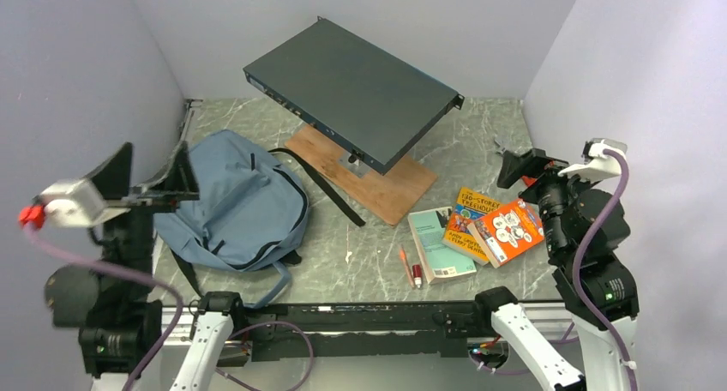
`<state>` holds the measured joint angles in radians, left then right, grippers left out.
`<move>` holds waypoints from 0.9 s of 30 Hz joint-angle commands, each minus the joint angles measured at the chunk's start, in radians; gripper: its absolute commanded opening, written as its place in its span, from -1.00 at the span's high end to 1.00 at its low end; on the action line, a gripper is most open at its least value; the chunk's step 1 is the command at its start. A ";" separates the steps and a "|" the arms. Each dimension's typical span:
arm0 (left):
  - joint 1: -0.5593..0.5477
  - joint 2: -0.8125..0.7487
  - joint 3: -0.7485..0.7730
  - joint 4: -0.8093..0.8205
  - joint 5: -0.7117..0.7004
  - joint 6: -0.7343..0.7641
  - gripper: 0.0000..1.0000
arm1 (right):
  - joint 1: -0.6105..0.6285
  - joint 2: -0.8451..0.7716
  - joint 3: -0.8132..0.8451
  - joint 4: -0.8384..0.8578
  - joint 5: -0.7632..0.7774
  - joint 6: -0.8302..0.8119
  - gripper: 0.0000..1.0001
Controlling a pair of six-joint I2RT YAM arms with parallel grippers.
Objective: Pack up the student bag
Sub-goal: Move the student bag to the center of the board.
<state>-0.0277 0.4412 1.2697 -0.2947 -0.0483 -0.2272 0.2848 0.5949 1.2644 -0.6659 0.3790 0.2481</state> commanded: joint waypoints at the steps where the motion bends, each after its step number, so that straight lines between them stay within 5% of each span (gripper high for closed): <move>1: 0.002 0.070 -0.092 -0.145 0.057 -0.057 -0.98 | 0.000 0.023 -0.038 -0.128 0.022 0.074 -1.00; 6: -0.006 0.066 -0.163 -0.172 0.054 -0.089 -0.98 | -0.001 -0.046 -0.201 -0.100 -0.027 0.129 -1.00; 12: -0.007 0.067 -0.212 -0.194 0.090 -0.100 -0.98 | -0.001 -0.122 -0.397 -0.001 -0.295 0.290 -1.00; 19: -0.011 0.074 -0.280 -0.211 0.134 -0.109 -0.98 | 0.037 -0.116 -0.829 0.521 -0.758 0.715 -0.99; 27: -0.016 0.065 -0.325 -0.251 0.126 -0.136 -0.98 | 0.564 0.018 -0.984 0.926 -0.285 0.912 -1.00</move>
<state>-0.0357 0.5186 0.9524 -0.5270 0.0677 -0.3313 0.6582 0.5423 0.2771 -0.1101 -0.1261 1.0153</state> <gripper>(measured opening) 0.989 0.994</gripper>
